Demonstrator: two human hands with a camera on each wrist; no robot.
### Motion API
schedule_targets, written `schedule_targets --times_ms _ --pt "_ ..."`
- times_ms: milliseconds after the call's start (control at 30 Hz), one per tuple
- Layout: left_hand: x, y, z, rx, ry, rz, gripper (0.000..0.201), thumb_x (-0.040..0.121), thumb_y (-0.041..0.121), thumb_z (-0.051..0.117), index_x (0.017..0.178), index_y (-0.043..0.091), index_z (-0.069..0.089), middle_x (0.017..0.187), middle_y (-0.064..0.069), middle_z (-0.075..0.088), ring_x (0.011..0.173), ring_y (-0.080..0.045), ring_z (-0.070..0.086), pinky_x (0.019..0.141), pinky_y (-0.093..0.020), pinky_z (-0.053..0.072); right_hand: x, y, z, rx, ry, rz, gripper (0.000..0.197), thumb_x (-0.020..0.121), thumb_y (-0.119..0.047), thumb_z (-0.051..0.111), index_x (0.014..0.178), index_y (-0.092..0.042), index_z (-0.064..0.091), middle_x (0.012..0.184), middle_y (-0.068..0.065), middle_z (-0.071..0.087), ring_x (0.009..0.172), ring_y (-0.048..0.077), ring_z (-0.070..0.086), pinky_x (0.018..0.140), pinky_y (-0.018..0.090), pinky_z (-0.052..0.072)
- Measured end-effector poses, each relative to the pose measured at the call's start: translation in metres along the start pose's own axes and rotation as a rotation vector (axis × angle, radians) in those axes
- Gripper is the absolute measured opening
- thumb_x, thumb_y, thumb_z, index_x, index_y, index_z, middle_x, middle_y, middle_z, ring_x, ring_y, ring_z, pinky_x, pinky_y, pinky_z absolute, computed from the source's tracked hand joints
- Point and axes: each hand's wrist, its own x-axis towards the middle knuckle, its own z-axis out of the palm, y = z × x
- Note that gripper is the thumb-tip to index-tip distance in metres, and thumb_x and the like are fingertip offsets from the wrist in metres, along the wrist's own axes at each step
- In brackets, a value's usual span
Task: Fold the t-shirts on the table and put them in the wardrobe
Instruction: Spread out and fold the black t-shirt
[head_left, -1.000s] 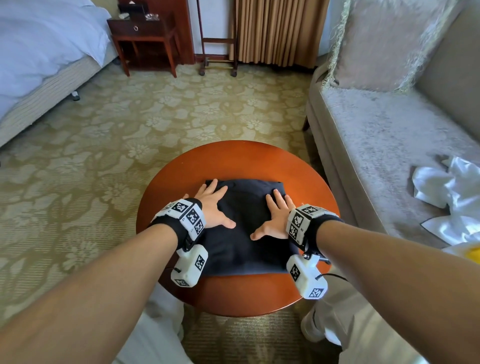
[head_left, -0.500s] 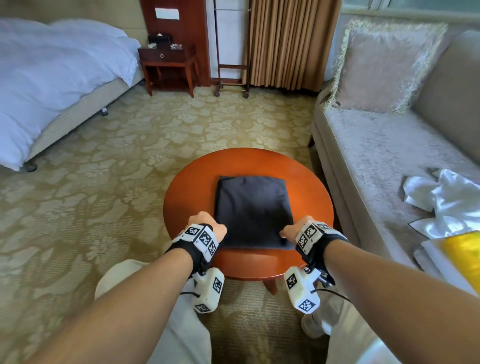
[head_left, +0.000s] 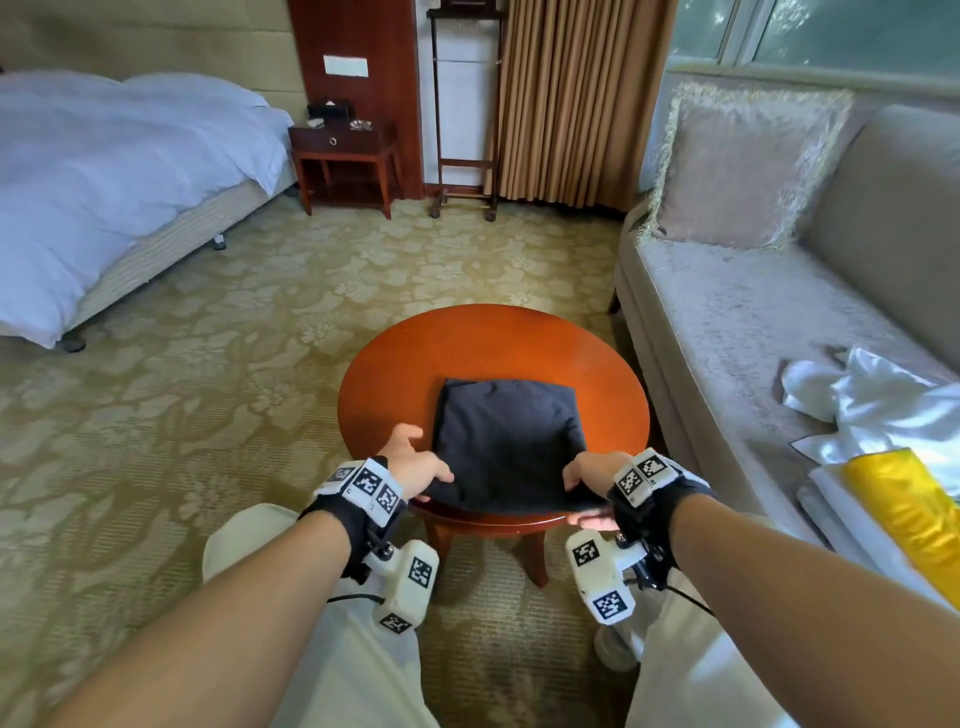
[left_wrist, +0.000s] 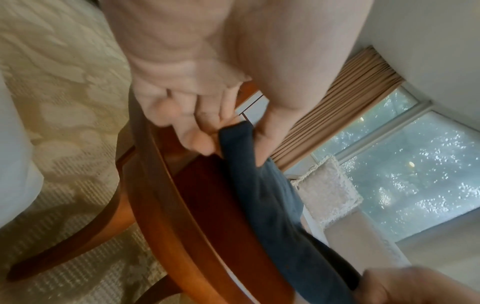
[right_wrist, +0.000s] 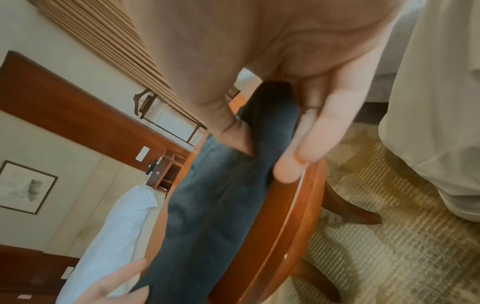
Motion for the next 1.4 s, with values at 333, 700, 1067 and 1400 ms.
schedule_targets --times_ms 333,700,1067,1400 --pt "-0.004 -0.006 -0.027 -0.492 -0.226 0.098 0.022 0.082 0.001 0.070 0.104 0.005 0.071 0.093 -0.013 0.065 0.079 -0.022 0.057 0.063 -0.026 0.038 -0.011 -0.013 -0.025 0.212 -0.156 -0.145 0.041 0.087 -0.006 0.057 0.126 -0.017 0.061 0.070 0.011 0.059 0.045 0.019 0.057 0.047 0.026 0.048" --pt "0.018 0.000 -0.031 -0.171 -0.031 0.388 0.029 0.071 -0.001 0.082 0.082 0.025 0.077 0.073 -0.001 0.073 0.069 -0.019 0.063 0.069 -0.025 0.051 0.006 -0.008 -0.036 0.075 -0.198 -0.312 0.050 0.075 0.008 0.075 0.120 -0.011 0.063 0.090 0.013 0.071 0.083 0.023 0.070 0.082 0.035 0.055" --pt "0.046 0.021 -0.023 0.005 -0.049 0.581 0.016 0.090 0.019 0.069 0.106 0.019 0.069 0.102 0.009 0.071 0.097 -0.001 0.064 0.086 -0.021 0.050 0.043 -0.022 -0.038 -0.045 0.132 -0.502 0.026 0.082 -0.028 0.076 0.101 -0.011 0.072 0.105 0.008 0.071 0.098 0.021 0.065 0.079 0.026 0.049" --pt "0.101 0.033 0.003 0.298 0.184 0.472 0.041 0.092 0.046 0.059 0.091 0.006 0.064 0.080 -0.011 0.068 0.079 -0.028 0.062 0.074 -0.041 0.052 0.092 -0.026 -0.021 -0.249 0.376 -0.341 0.038 0.096 -0.048 0.047 0.110 -0.017 0.063 0.104 0.012 0.067 0.100 0.033 0.061 0.080 0.033 0.046"
